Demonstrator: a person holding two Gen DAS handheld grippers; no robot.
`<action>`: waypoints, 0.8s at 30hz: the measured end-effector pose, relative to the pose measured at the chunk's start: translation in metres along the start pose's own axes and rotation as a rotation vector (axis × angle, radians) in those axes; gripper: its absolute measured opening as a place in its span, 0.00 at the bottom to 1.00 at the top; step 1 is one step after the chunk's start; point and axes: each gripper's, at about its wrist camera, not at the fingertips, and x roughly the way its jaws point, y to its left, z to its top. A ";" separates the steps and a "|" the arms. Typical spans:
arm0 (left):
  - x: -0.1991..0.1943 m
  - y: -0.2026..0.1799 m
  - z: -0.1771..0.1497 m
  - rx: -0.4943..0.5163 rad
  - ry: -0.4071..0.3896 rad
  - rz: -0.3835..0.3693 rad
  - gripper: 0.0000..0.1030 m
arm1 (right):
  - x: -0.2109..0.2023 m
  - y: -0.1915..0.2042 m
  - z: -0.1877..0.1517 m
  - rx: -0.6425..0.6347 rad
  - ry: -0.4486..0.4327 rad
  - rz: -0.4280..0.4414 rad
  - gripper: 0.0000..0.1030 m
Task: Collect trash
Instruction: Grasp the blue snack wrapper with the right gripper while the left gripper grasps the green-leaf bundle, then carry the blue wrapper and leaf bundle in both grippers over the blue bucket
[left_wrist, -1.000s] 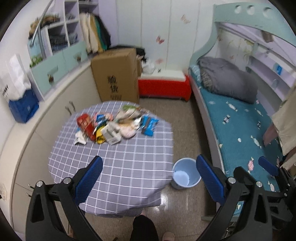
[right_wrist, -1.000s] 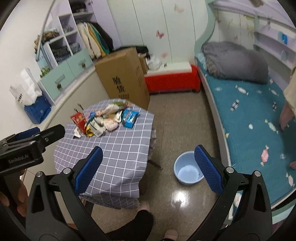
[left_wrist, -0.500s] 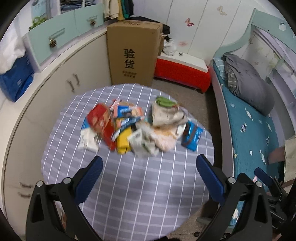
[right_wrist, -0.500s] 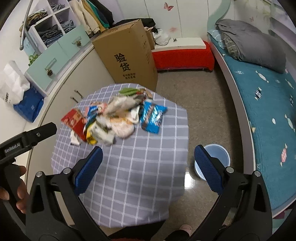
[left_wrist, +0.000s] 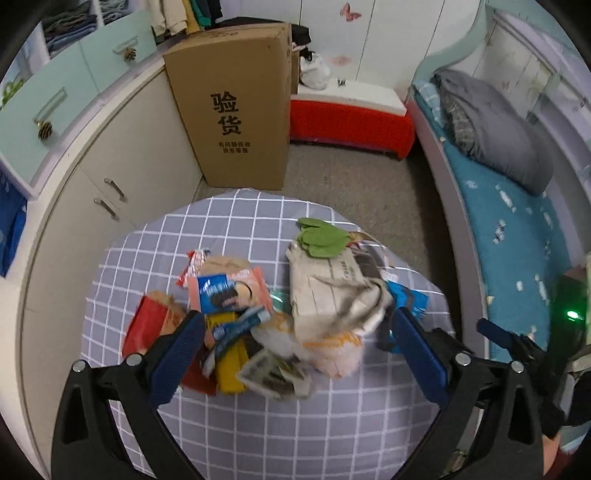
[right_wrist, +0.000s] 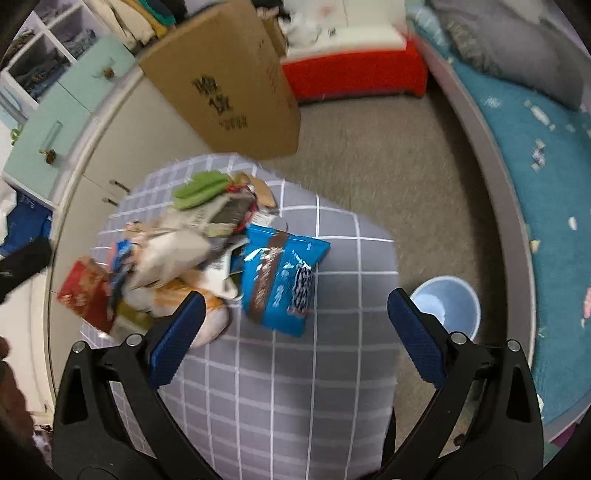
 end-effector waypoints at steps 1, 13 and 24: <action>0.007 -0.002 0.006 0.008 0.015 0.012 0.96 | 0.016 -0.004 0.006 0.001 0.035 0.017 0.89; 0.074 -0.039 0.064 0.082 0.107 -0.033 0.96 | 0.048 -0.036 0.022 -0.033 0.189 0.203 0.13; 0.157 -0.063 0.086 0.230 0.213 0.041 0.87 | 0.030 -0.078 0.081 0.042 0.062 0.208 0.11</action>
